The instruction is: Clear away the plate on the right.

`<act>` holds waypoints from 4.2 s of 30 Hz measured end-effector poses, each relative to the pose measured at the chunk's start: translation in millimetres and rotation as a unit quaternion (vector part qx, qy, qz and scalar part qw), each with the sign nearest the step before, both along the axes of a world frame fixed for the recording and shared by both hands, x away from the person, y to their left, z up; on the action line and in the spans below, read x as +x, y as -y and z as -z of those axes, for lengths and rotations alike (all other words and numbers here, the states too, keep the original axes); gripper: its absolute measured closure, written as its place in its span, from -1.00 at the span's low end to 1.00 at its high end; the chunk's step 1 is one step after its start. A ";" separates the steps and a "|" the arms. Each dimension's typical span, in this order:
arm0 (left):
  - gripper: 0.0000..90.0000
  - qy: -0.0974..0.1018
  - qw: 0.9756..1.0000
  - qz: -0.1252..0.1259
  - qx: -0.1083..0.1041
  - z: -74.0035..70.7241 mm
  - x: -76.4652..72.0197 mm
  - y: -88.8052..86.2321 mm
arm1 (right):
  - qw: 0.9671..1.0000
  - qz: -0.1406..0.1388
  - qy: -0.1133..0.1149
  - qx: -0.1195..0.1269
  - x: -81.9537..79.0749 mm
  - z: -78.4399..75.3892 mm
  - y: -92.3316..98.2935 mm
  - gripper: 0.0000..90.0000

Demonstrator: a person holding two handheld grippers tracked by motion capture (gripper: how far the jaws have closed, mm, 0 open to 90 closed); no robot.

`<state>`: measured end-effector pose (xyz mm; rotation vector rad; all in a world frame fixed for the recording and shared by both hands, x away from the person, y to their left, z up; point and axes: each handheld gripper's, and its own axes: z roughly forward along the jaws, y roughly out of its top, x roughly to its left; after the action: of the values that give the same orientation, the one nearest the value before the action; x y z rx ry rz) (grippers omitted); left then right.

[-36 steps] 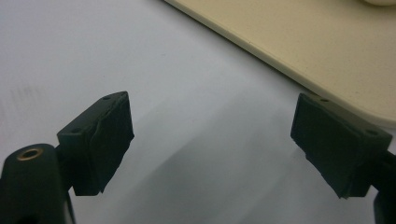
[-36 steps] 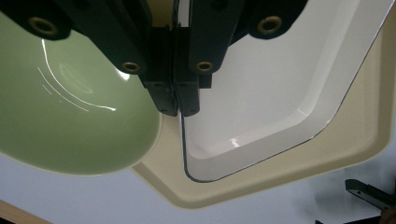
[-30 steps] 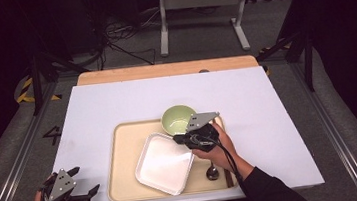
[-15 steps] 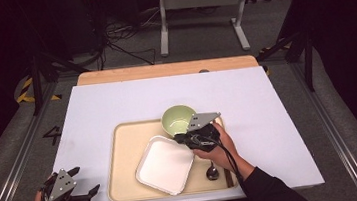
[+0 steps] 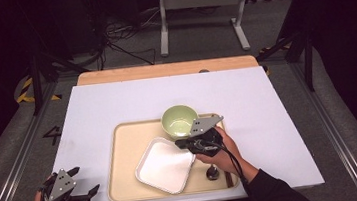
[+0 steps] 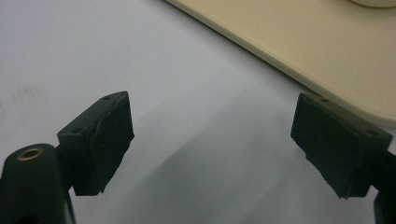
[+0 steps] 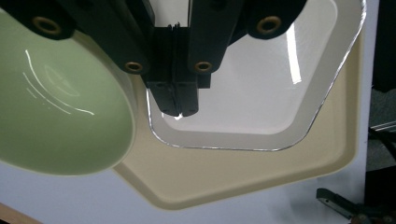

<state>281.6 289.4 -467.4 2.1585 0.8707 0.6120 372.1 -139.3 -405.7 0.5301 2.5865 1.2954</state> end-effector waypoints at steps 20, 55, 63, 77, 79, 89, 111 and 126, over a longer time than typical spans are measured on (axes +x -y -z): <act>-0.69 0.002 1.000 -0.002 0.000 -0.7 -0.9 -0.7 | 0.995 -0.077 -0.024 -0.056 -30.8 15.4 -9.0 1.00; -0.69 0.000 1.000 0.001 0.004 -0.4 -0.9 -0.5 | 0.980 -0.142 -0.041 -0.136 -55.2 34.3 -21.7 0.98; -0.69 0.001 1.000 0.002 0.005 -0.5 -0.8 -0.4 | 0.980 -0.139 -0.045 -0.138 -56.3 33.7 -12.7 0.96; -0.69 -0.001 1.000 0.001 0.006 -0.4 -0.7 -0.3 | 0.981 -0.125 -0.057 -0.138 -54.8 32.6 10.0 0.94; -0.69 -0.001 1.000 0.000 0.006 -0.4 -0.7 -0.1 | 0.981 -0.122 -0.058 -0.137 -54.8 32.7 13.3 0.92; -0.69 0.000 1.000 -0.001 0.005 -0.6 -0.8 -0.1 | 0.983 -0.108 -0.061 -0.135 -54.2 32.3 27.8 0.89; -0.69 0.001 1.000 0.002 0.006 -0.8 -0.9 -0.4 | 0.985 -0.093 -0.053 -0.133 -51.9 30.2 34.9 0.78; -0.69 0.000 1.000 0.000 0.007 -0.2 -0.9 0.1 | 0.990 -0.076 -0.035 -0.110 -47.2 21.9 40.0 0.54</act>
<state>280.7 289.2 -467.2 2.1706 0.8686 0.6194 325.0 -179.3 -427.6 0.3511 2.8304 1.0283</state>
